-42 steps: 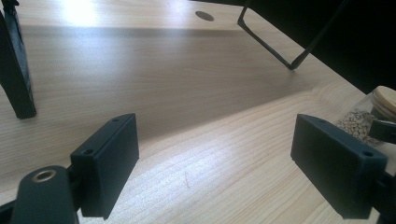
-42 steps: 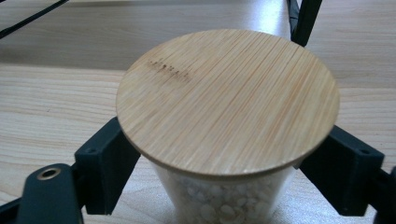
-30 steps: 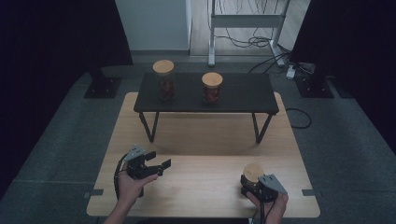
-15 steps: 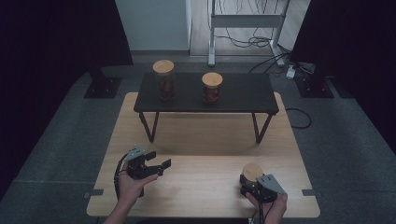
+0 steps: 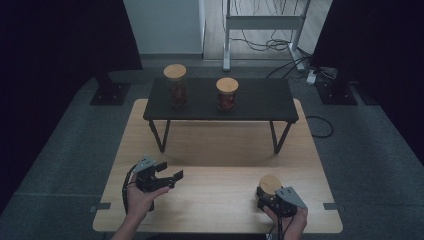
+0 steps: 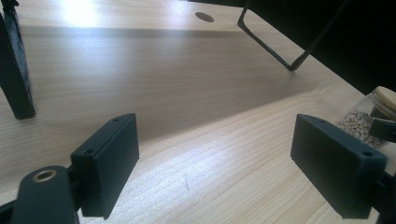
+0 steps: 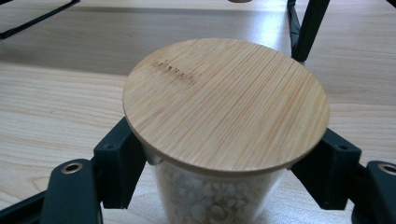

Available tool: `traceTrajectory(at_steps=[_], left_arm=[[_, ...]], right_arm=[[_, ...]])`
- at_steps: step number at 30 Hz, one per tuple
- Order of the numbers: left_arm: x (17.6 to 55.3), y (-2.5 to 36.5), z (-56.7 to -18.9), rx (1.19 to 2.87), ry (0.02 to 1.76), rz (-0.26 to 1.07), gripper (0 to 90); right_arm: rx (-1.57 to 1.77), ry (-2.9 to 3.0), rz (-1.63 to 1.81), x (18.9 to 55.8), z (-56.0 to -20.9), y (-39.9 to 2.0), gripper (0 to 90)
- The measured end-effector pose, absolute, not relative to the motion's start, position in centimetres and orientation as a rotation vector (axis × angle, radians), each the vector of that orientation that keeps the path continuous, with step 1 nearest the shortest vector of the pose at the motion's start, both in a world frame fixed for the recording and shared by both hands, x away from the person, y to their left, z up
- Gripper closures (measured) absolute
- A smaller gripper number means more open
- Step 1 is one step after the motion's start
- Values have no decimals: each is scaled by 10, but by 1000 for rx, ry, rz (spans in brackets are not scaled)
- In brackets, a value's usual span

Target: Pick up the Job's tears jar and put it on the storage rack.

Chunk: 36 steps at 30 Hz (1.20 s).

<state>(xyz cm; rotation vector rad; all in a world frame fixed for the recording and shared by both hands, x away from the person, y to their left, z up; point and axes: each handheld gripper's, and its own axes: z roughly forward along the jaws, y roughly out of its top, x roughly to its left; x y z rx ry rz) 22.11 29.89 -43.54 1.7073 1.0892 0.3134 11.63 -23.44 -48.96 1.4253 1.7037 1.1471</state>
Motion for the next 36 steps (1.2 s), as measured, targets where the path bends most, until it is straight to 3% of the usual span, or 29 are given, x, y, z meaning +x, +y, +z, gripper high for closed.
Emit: traceTrajectory(at_steps=[36], left_arm=[[223, 303, -435, 1690, 1101, 306, 151]], right_arm=[[1444, 1646, 1210, 108, -486, -239, 249]])
